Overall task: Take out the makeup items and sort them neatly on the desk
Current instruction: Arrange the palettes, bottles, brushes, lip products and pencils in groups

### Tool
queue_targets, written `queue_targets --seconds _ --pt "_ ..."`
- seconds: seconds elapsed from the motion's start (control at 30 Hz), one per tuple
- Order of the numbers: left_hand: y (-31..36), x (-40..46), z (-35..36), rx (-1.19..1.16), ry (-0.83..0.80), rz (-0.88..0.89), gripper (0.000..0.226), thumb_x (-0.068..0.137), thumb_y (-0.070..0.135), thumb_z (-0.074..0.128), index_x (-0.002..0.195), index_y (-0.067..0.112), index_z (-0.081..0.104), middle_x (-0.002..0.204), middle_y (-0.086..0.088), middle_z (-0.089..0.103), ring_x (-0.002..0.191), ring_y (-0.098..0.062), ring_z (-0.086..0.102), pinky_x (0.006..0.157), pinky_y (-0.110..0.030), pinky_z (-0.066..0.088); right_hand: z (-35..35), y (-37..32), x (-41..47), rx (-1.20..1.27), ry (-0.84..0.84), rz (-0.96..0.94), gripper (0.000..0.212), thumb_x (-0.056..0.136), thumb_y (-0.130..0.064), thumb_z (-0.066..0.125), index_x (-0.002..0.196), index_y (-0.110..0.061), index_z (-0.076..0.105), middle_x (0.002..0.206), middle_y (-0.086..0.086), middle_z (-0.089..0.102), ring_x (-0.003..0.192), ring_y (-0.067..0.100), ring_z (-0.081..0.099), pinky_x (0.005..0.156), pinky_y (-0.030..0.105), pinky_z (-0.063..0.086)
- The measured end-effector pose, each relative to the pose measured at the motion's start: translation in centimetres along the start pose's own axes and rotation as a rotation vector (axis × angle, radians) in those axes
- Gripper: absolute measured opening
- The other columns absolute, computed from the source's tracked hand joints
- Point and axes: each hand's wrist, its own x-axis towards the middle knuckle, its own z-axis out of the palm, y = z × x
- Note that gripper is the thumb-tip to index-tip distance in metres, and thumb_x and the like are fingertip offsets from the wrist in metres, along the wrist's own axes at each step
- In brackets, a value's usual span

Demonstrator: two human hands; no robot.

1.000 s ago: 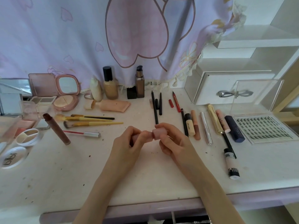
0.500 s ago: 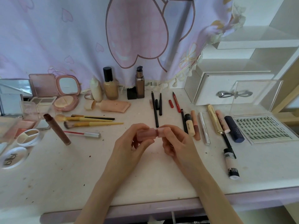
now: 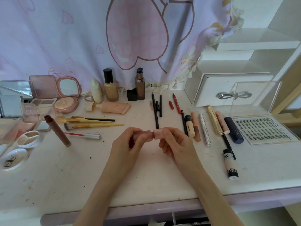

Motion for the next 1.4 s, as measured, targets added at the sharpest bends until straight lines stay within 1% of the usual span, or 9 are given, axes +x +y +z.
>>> queue_targets --seconds 0.13,0.23,0.43,0.57,0.8,0.9,0.97,1.13,1.4 --pt "0.5 -0.4 0.0 -0.100 -0.077 -0.006 0.019 0.081 0.050 0.045 0.090 0.033 0.048 0.076 0.009 0.066 0.074 -0.003 0.062 0.064 -0.013 0.047 0.0 0.0 0.0 -0.017 -0.028 -0.005 0.017 0.088 -0.028 0.058 0.093 -0.014 0.065 0.061 -0.008 0.060 0.055 0.002 0.050 0.051 0.014 0.040" --pt "0.2 0.0 0.0 -0.164 -0.026 -0.136 0.020 0.093 0.031 0.044 0.084 0.016 0.053 0.076 0.000 0.065 0.070 -0.018 0.059 0.068 -0.040 0.048 0.0 0.0 -0.1 -0.021 -0.096 -0.043 0.012 0.089 -0.020 0.056 0.101 -0.020 0.060 0.072 -0.014 0.063 0.064 0.000 0.054 0.059 0.014 0.045" --pt "-0.3 0.5 0.0 -0.229 0.044 -0.225 0.028 0.095 0.028 0.043 0.079 0.008 0.054 0.065 0.006 0.051 0.060 -0.009 0.044 0.062 -0.035 0.041 0.1 -0.1 -0.2 -0.049 -0.088 -0.068 0.018 0.087 -0.023 0.059 0.104 -0.019 0.059 0.073 -0.012 0.061 0.062 0.003 0.053 0.059 0.016 0.046" --pt "-0.2 0.3 0.0 -0.168 -0.019 -0.090 0.014 0.093 0.026 0.043 0.085 0.029 0.055 0.067 0.011 0.053 0.057 0.001 0.047 0.055 -0.011 0.038 0.2 -0.1 0.0 0.085 -0.031 -0.022 0.039 0.072 -0.043 0.061 0.098 -0.014 0.062 0.065 -0.007 0.058 0.057 0.007 0.048 0.052 0.018 0.041" --pt "0.0 -0.3 0.1 -0.092 -0.218 -0.074 0.032 0.085 0.023 0.062 0.100 0.041 0.038 0.093 0.015 0.055 0.081 0.008 0.054 0.070 -0.002 0.038 0.1 -0.1 0.1 0.082 0.052 -0.081 0.007 0.088 -0.018 0.060 0.093 -0.015 0.064 0.067 -0.008 0.061 0.058 0.009 0.049 0.052 0.020 0.041" --pt "-0.1 -0.2 0.4 -0.009 -0.226 -0.084 0.030 0.086 0.023 0.061 0.103 0.032 0.037 0.112 0.002 0.054 0.103 -0.007 0.054 0.088 -0.016 0.043 0.5 -0.4 0.3 -0.168 0.109 -0.193 0.011 0.090 -0.016 0.057 0.094 -0.025 0.062 0.074 -0.013 0.066 0.066 0.003 0.059 0.058 0.015 0.046" --pt "-0.3 0.0 0.2 0.098 -0.170 -0.079 0.024 0.087 0.027 0.060 0.104 0.026 0.043 0.113 0.000 0.051 0.106 -0.014 0.047 0.087 -0.024 0.039 0.9 -0.9 0.8 -0.303 0.108 -0.247 0.014 0.089 -0.018 0.059 0.100 -0.027 0.060 0.082 -0.013 0.065 0.074 0.002 0.060 0.064 0.014 0.048" --pt "-1.1 0.4 -1.1 0.307 0.055 0.064 0.026 0.083 0.021 0.066 0.106 0.011 0.061 0.103 0.005 0.048 0.097 -0.003 0.033 0.084 -0.005 0.026 2.6 -1.9 2.9 -0.522 0.043 -0.316 0.021 0.088 -0.019 0.060 0.109 -0.018 0.063 0.093 -0.006 0.065 0.081 -0.004 0.056 0.070 0.005 0.041" --pt "-2.7 0.7 -2.5 0.547 0.234 -0.015 0.017 0.083 0.028 0.065 0.096 0.017 0.066 0.092 0.003 0.067 0.096 -0.023 0.049 0.076 -0.025 0.018 6.9 -3.1 4.9 -0.662 -0.133 -0.442 0.026 0.090 -0.010 0.056 0.115 -0.013 0.063 0.096 -0.009 0.047 0.074 -0.003 0.046 0.076 0.000 0.033"
